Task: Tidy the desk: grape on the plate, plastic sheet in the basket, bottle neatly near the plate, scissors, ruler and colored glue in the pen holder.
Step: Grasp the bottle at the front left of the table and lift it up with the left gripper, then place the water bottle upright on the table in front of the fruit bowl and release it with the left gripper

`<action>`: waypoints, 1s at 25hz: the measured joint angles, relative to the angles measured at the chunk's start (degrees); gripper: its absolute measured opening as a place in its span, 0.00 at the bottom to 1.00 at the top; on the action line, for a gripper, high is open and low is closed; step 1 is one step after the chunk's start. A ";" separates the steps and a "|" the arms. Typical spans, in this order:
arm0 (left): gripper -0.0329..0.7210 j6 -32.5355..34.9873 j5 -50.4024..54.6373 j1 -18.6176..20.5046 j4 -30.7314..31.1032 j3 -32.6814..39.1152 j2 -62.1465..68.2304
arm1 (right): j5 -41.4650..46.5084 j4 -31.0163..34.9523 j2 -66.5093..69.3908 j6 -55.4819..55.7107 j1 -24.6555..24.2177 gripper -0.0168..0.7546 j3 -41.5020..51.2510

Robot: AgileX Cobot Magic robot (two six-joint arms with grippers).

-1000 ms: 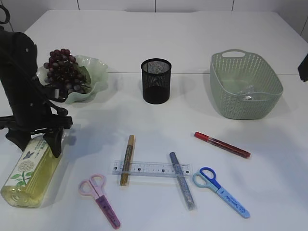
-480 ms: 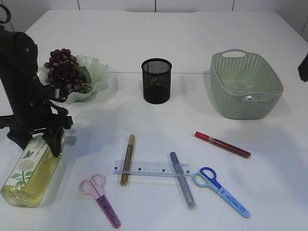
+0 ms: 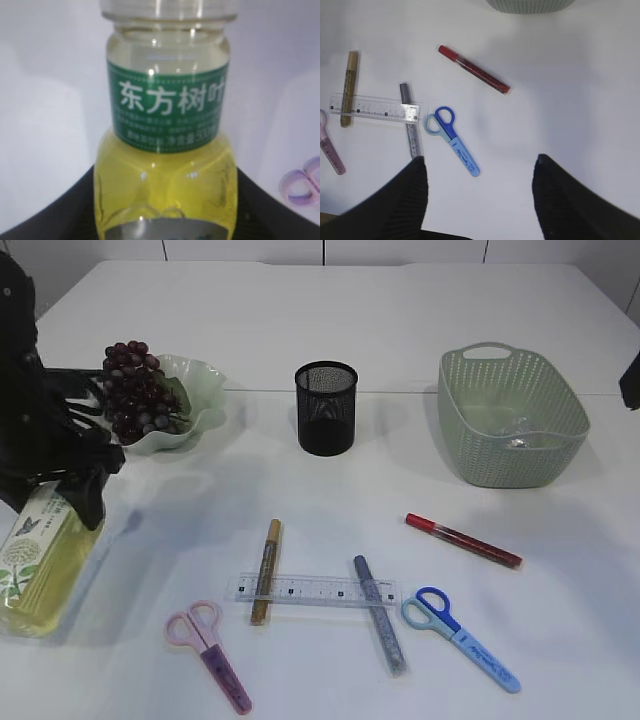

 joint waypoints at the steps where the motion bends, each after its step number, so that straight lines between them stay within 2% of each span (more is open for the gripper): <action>1: 0.61 0.00 -0.30 0.00 0.00 0.91 -0.87 | 0.00 0.00 0.00 0.00 0.00 0.69 0.00; 7: 0.61 -1.80 -9.53 0.00 1.08 11.74 -12.69 | 0.00 0.00 0.00 0.00 0.00 0.69 0.00; 16: 0.61 -6.22 -29.04 0.00 8.58 23.13 -31.37 | 0.00 -0.13 0.00 -0.05 0.00 0.69 0.00; 25: 0.61 -7.78 -50.16 0.00 14.58 34.39 -37.13 | 0.00 -0.98 0.00 -0.15 0.00 0.69 0.00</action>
